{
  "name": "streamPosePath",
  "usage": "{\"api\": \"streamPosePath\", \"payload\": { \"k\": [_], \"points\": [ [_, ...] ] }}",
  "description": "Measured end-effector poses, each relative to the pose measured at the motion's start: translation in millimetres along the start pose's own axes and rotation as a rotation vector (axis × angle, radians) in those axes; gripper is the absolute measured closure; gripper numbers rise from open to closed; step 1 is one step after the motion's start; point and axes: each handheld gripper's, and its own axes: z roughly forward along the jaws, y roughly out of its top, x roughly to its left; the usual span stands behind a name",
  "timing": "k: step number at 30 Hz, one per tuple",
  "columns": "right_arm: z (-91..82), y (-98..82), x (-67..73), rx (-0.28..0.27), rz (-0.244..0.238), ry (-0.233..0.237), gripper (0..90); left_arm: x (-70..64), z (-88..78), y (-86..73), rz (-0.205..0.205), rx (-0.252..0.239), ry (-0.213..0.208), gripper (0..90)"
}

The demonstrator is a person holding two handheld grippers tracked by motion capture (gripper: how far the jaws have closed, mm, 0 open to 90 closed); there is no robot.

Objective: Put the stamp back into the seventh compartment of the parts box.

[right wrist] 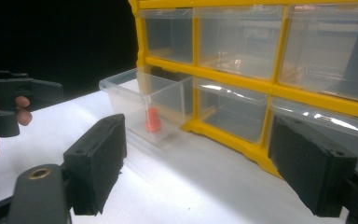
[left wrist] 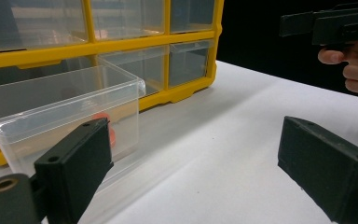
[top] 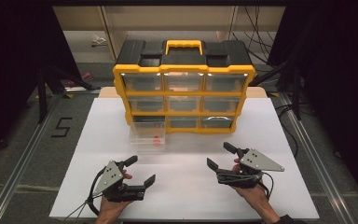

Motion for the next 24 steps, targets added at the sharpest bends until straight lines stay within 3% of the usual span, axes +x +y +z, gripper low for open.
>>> {"api": "streamPosePath", "payload": {
  "k": [24],
  "points": [
    [-15.9,-13.5,4.6,-0.002,-0.006,-0.016,17.6,0.1,0.3,0.0,-0.002,0.004,-0.010,9.4]
  ]
}}
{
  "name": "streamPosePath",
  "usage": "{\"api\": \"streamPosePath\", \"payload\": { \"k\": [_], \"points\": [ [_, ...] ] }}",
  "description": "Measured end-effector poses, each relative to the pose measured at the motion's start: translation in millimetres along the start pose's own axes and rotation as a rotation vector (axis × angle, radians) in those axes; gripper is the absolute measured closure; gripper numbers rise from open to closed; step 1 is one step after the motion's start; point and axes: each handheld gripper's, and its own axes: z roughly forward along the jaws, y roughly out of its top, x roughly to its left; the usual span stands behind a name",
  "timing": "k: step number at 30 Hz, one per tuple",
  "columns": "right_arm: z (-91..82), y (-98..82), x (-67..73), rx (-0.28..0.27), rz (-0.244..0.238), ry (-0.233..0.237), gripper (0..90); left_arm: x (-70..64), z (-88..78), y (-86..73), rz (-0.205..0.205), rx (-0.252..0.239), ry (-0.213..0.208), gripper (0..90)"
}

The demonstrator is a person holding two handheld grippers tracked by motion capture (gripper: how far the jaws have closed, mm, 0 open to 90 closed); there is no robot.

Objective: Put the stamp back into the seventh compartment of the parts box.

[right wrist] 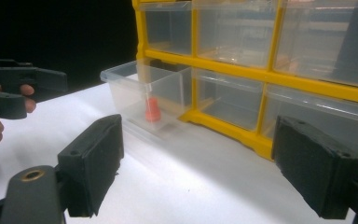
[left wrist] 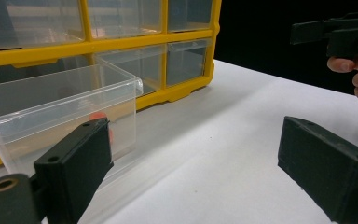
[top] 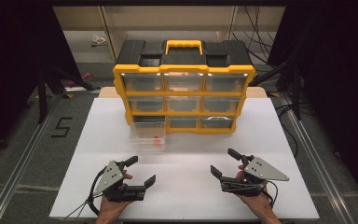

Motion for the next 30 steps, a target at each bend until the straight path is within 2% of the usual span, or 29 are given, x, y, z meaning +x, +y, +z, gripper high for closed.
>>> {"api": "streamPosePath", "payload": {
  "k": [30],
  "points": [
    [-19.3,-15.3,3.4,-0.002,0.020,-0.033,17.4,-0.8,-0.3,-0.1,-0.001,0.000,-0.007,9.3]
  ]
}}
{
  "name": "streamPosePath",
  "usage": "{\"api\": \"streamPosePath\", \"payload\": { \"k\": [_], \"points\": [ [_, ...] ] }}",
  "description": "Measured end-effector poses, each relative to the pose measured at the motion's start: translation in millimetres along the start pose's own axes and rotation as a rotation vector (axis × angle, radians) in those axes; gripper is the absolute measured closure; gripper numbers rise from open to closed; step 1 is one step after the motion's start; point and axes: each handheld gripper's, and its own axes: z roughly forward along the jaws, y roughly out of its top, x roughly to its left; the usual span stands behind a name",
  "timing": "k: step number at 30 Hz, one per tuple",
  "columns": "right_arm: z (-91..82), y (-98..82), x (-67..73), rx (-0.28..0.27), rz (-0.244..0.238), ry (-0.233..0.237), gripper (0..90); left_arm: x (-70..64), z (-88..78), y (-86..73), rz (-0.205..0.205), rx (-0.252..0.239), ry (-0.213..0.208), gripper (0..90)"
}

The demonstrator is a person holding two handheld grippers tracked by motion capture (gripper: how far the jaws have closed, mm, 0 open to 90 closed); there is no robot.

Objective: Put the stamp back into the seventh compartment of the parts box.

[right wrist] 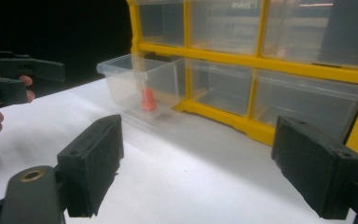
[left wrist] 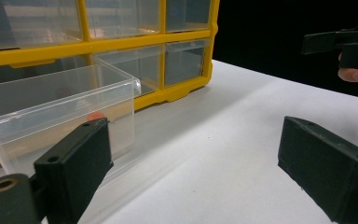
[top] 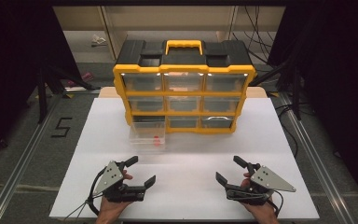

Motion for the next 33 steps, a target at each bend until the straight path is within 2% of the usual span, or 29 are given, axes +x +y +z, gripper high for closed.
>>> {"api": "streamPosePath", "payload": {
  "k": [7,16,33],
  "points": [
    [-4.8,-2.7,-1.3,-0.002,0.018,-0.008,17.4,-0.2,-0.2,0.0,0.001,0.000,0.001,9.3],
    [-5.7,-2.2,-3.6,-0.016,0.016,-0.024,17.5,-0.2,0.0,0.2,0.002,0.000,0.001,9.3],
    [-4.9,-2.4,-3.6,-0.012,0.014,-0.021,17.5,-0.2,0.4,0.2,0.003,0.003,0.001,9.3]
  ]
}}
